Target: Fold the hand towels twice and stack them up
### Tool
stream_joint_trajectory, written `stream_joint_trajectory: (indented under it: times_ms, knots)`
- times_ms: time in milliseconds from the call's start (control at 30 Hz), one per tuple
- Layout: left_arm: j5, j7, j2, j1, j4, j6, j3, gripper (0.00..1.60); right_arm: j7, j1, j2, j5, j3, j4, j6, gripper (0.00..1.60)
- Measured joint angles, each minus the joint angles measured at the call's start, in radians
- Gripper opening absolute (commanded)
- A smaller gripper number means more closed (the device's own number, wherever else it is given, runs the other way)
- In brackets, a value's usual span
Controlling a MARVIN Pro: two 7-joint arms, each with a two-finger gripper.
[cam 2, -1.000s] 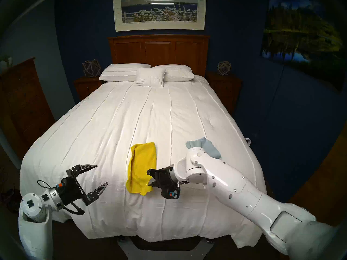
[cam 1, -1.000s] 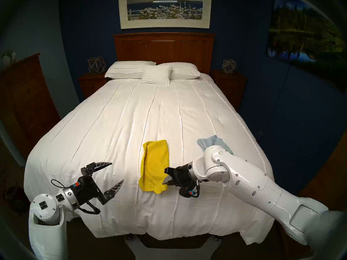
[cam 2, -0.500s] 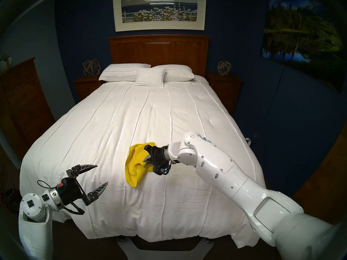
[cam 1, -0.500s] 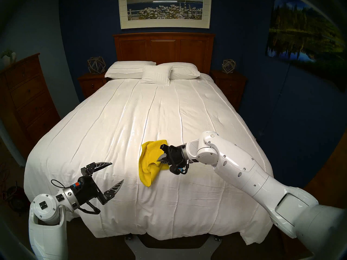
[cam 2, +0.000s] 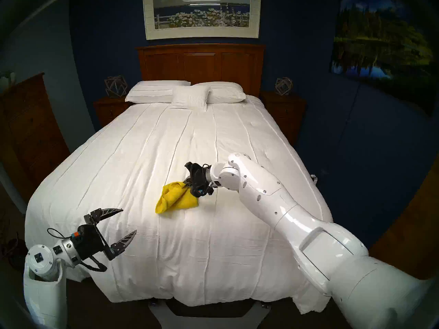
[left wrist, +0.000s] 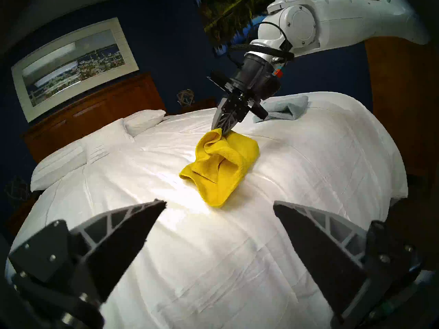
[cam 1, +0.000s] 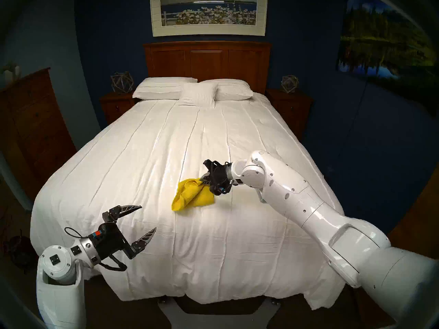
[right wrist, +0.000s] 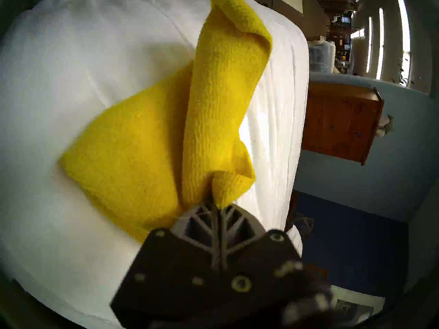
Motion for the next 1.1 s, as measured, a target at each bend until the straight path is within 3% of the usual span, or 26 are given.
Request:
stream_joint_trajectory:
  times_ms: [300,400,467,633,733,767,800,833,1100]
  knots:
    - [0.0,0.0,0.0,0.0,0.0,0.0,0.0,1.6,-0.042,0.061,-0.079,-0.018,0.019,0.185,0.047,0.01]
    - [0.0,0.0,0.0,0.0,0.0,0.0,0.0,1.6,-0.063,0.081,-0.104,-0.029,0.02,0.252,0.048,0.21]
    - [0.0,0.0,0.0,0.0,0.0,0.0,0.0,1.6,-0.081,0.093,-0.119,-0.036,0.02,0.295,0.043,0.52]
    - [0.0,0.0,0.0,0.0,0.0,0.0,0.0,1.6,-0.135,0.118,-0.146,-0.051,0.018,0.391,0.0,0.61]
    - [0.0,0.0,0.0,0.0,-0.001,0.0,0.0,1.6,-0.163,0.129,-0.153,-0.064,0.016,0.428,-0.03,0.75]
    - [0.0,0.0,0.0,0.0,-0.001,0.0,0.0,1.6,-0.169,0.131,-0.154,-0.067,0.015,0.432,-0.035,1.2]
    - [0.0,0.0,0.0,0.0,-0.001,0.0,0.0,1.6,-0.178,0.134,-0.155,-0.071,0.013,0.437,-0.044,1.51]
    - [0.0,0.0,0.0,0.0,-0.001,0.0,0.0,1.6,-0.185,0.135,-0.155,-0.076,0.012,0.438,-0.049,1.6]
    - [0.0,-0.001,0.0,0.0,-0.001,0.0,0.0,1.6,-0.255,0.134,-0.136,-0.1,0.017,0.388,-0.086,1.6]
